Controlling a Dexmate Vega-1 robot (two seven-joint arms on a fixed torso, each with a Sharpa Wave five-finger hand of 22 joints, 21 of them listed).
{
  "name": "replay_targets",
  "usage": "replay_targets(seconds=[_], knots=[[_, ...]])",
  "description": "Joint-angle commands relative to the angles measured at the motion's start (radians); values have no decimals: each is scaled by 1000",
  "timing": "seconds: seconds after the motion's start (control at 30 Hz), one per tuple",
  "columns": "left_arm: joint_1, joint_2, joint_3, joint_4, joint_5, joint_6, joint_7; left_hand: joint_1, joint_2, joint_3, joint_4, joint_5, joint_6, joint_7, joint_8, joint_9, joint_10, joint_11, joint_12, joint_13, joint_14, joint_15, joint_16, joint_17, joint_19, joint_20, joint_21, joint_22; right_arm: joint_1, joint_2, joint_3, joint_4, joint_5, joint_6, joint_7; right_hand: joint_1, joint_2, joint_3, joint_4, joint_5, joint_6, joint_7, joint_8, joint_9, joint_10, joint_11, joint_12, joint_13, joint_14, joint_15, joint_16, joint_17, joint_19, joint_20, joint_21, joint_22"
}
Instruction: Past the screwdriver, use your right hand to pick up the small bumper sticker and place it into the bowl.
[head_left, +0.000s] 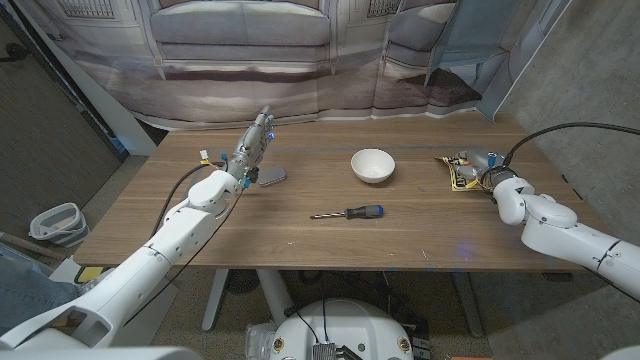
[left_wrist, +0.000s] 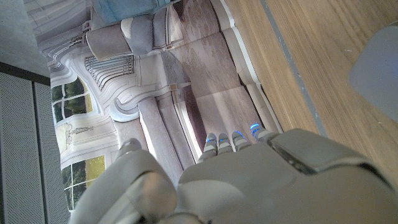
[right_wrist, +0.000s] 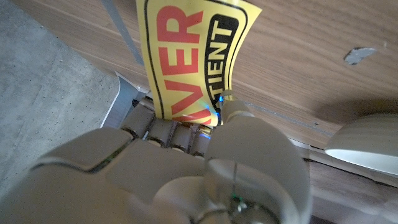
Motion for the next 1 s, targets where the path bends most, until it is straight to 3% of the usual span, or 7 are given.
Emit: replay_targets(seconds=[0.03,1.0], knots=[[1,6,-5,-1,-3,3,-3,9,8,-9,2,9,8,-1,-2,3,2,-8,2,2,-18,1,2,4,-40,-20,0,6,-8,-4,20,-20,8,6,-15,11,-3,8,-2,-1,3,-9,-3,5,-2,-8,-7,6,-9,-88,-3,4,-3,-69,-3,3],[2,11,-15,6,-9,-14,-16,12,11,-15,2,9,10,0,-2,3,2,-6,1,2,-18,1,2,4,-41,-20,0,6,-69,-2,88,-75,26,14,-127,33,-6,26,-2,-3,27,-22,-7,6,28,-29,-5,6,5,-94,-1,7,5,-75,-2,3]])
